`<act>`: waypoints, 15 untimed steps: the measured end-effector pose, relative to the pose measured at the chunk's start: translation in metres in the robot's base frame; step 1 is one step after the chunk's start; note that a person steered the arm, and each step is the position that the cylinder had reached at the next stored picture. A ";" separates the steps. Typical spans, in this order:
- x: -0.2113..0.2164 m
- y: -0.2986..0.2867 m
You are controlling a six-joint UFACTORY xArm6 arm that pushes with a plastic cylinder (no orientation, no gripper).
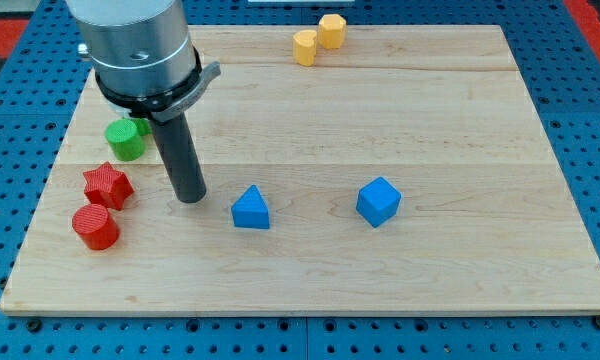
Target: Move the blue triangle to the center of the board
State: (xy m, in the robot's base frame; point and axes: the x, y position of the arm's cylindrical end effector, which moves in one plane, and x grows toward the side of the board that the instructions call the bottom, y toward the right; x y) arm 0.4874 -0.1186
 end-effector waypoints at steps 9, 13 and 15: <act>-0.007 0.048; -0.066 -0.004; -0.082 0.061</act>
State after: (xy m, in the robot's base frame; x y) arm 0.4053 -0.0572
